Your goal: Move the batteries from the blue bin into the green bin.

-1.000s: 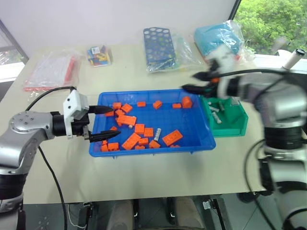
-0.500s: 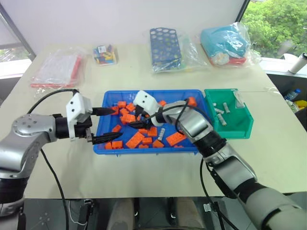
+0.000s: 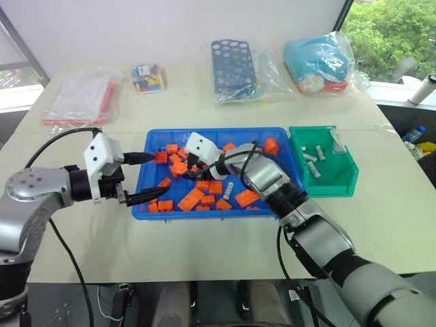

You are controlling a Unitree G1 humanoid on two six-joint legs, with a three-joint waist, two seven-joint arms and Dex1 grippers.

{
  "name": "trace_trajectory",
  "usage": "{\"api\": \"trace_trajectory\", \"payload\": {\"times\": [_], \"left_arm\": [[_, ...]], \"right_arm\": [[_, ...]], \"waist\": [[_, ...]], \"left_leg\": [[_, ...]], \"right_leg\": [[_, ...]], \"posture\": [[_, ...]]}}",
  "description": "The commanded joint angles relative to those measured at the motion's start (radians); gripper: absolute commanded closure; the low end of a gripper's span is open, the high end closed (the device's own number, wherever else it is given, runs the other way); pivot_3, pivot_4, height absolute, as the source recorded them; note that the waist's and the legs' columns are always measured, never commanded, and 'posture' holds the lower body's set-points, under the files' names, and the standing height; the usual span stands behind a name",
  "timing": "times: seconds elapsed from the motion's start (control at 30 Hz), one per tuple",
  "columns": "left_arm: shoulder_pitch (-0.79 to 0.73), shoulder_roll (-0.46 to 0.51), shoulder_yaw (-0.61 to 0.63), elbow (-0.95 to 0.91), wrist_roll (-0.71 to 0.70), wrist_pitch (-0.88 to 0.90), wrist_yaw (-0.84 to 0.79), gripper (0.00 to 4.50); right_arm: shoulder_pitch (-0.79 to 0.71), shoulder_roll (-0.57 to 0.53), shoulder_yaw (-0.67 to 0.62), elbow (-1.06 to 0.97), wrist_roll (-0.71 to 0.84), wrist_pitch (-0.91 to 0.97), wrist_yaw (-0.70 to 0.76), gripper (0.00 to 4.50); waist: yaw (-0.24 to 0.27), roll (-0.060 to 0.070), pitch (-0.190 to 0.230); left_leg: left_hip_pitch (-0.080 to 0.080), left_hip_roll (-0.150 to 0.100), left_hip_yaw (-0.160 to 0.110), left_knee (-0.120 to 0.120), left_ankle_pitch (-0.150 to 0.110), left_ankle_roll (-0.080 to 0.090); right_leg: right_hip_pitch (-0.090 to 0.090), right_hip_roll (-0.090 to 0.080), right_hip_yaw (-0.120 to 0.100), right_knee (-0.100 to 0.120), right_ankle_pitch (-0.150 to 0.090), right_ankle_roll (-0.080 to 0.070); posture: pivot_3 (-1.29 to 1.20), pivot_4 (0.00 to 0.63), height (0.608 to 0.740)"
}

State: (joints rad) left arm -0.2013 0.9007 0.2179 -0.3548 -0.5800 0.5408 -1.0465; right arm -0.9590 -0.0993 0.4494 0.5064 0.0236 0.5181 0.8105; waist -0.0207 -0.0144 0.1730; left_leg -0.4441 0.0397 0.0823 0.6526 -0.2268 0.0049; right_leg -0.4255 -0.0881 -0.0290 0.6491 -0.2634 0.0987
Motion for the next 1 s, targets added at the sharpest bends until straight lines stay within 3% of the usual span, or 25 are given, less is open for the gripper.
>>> {"api": "trace_trajectory", "payload": {"times": [0.03,0.23,0.43,0.67,1.0], "left_arm": [[-0.012,0.009,0.019,-0.013,-0.010,-0.009,-0.001,0.00],[-0.056,-0.001,-0.015,0.016,0.001,-0.018,-0.005,0.00],[-0.081,-0.002,-0.036,0.037,0.007,-0.029,-0.015,0.00],[-0.099,-0.006,-0.051,0.058,0.015,-0.040,-0.027,0.00],[-0.092,-0.009,-0.048,0.046,0.014,-0.040,-0.019,0.00]], "right_arm": [[-0.020,0.016,-0.061,-0.068,0.027,0.030,-0.007,3.32],[-0.034,-0.020,-0.103,-0.094,0.012,0.061,-0.019,3.32],[-0.028,-0.122,-0.151,-0.100,0.003,0.094,-0.022,3.32],[-0.030,-0.126,-0.138,-0.115,-0.013,0.076,-0.032,0.06],[0.032,-0.063,-0.096,-0.243,0.029,0.148,0.023,0.06]], "waist": [[0.000,0.000,0.000],[0.003,0.000,0.000],[0.002,0.000,0.000],[-0.008,0.000,0.000],[-0.016,0.000,0.000]], "left_leg": [[0.000,0.001,0.000,0.000,0.000,0.000],[0.000,0.002,0.001,0.000,0.000,0.000],[0.000,0.002,0.002,0.000,0.000,0.000],[0.000,0.002,0.003,-0.001,0.000,0.000],[0.000,0.003,0.003,-0.001,0.000,0.000]], "right_leg": [[0.000,0.000,0.000,0.000,0.000,0.000],[0.000,0.000,0.000,0.000,0.000,0.000],[0.000,0.000,0.000,0.000,0.000,0.000],[-0.001,0.001,0.000,0.000,0.000,-0.001],[-0.001,0.002,0.000,0.000,0.000,-0.001]], "posture": [[0.00,0.150,0.737],[0.00,0.150,0.737],[0.00,0.150,0.737],[0.00,0.150,0.737],[0.00,0.150,0.737]]}}
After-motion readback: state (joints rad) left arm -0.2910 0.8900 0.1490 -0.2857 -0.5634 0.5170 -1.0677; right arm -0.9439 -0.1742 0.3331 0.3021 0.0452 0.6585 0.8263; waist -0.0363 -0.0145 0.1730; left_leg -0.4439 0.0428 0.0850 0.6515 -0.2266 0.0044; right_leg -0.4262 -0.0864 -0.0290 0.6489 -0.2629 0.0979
